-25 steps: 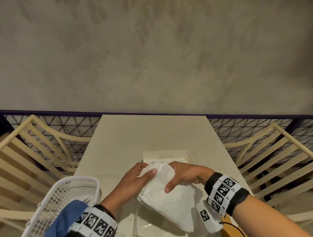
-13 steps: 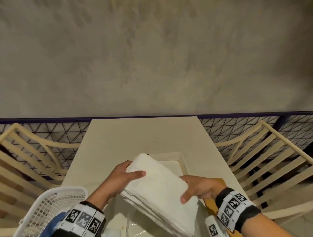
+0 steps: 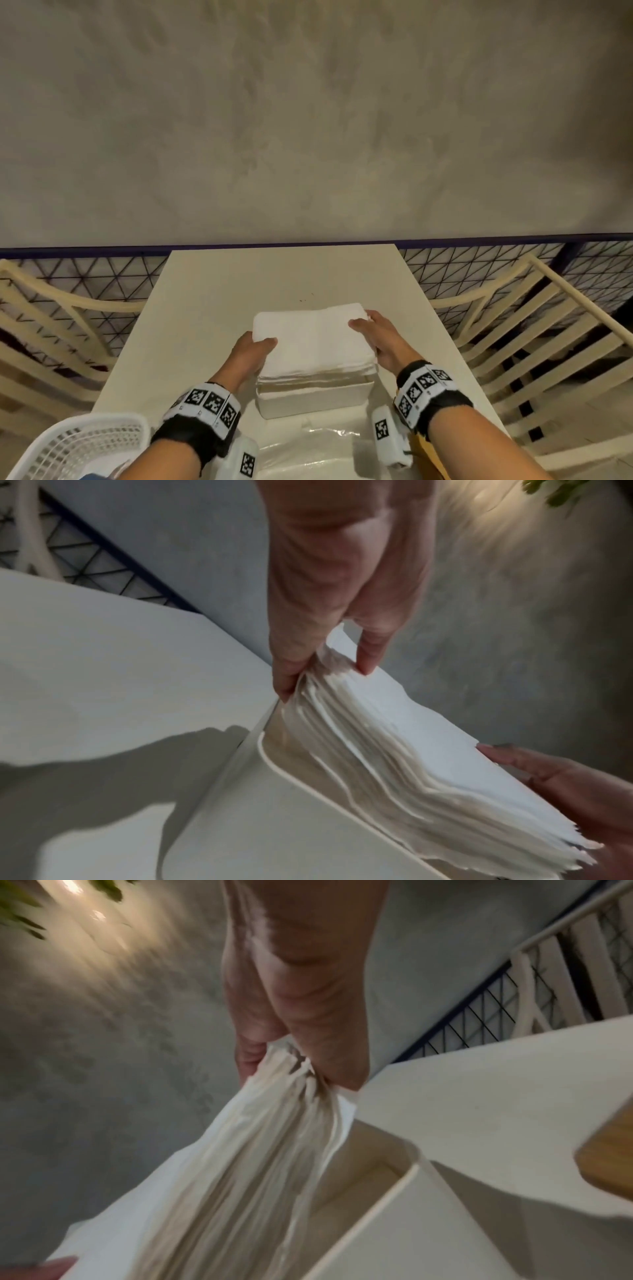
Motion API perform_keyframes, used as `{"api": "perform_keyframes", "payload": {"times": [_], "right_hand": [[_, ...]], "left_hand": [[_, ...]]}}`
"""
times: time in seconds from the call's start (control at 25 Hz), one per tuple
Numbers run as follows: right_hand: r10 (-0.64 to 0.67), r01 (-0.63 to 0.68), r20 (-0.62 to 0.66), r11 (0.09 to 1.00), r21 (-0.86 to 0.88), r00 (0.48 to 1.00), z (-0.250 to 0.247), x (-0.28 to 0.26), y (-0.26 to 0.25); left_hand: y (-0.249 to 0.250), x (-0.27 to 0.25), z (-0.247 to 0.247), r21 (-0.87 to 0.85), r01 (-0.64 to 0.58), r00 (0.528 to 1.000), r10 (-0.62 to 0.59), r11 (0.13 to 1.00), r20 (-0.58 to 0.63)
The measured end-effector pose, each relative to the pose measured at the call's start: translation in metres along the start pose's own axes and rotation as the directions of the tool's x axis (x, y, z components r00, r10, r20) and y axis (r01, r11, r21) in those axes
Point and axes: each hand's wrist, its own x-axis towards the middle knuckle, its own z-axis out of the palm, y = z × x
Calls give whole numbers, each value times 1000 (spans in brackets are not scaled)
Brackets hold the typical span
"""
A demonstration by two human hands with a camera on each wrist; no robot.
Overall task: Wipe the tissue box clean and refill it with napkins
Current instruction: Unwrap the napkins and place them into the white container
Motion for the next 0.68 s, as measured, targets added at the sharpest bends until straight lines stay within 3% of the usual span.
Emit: {"api": "perform_keyframes", "payload": {"times": [0.2,0.32,0.52,0.68], "right_hand": [[12,-13,-29,999,-43,1000,6,21,34],[-27,17,-46,977,-210,999,7,18,25],[-91,61,-32,850,-524,995,12,8,20],[-109,79,-4,747,-660,994,18,5,23]], "left_hand": [[-12,5,17,221,-35,999,34,975,7],[-14,8,19,336,-10,1000,2,942,23],[-14,9,19,455,-36,995,-11,890,101],[-13,3,26,484,-34,999,11,874,50]]}}
